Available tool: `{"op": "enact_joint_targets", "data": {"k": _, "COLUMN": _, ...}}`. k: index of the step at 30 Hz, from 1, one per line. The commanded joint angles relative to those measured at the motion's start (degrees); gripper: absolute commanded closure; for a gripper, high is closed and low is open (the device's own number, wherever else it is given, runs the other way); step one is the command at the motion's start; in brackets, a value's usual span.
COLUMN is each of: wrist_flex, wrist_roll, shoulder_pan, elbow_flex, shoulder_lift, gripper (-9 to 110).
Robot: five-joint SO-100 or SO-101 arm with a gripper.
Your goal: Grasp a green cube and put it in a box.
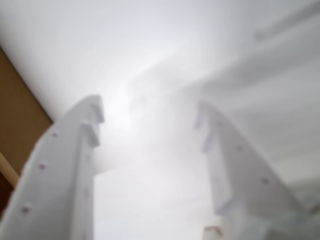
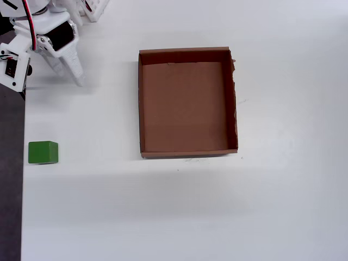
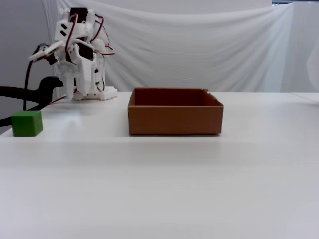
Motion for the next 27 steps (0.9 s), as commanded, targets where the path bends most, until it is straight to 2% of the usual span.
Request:
{"op": "enact_joint_targets", "data": {"k": 1, "wrist_flex": 1.05, "wrist_roll": 0.44, "shoulder_pan": 0.35, "elbow_flex": -0.26, "shoulder_lift": -0.26, "gripper": 79}}
{"op": "enact_joint_targets", "data": {"k": 17, "wrist_flex": 1.05, "wrist_roll": 0.44, "shoulder_pan": -0.62, "elbow_flex": -0.26, "shoulder_lift": -0.26, "gripper": 79}}
{"op": "enact_joint_targets", "data": {"k": 22, "wrist_flex": -8.88, "wrist_roll": 0.44, "shoulder_pan": -0.18, "elbow_flex": -0.88, "shoulder_lift": -1.14, "gripper": 79}}
{"op": "enact_joint_targets", "data": {"k": 27, "wrist_flex": -11.16, "wrist_roll": -0.18, "shoulder_pan": 1.67, "elbow_flex": -8.53, "shoulder_lift": -9.49, "gripper": 79}}
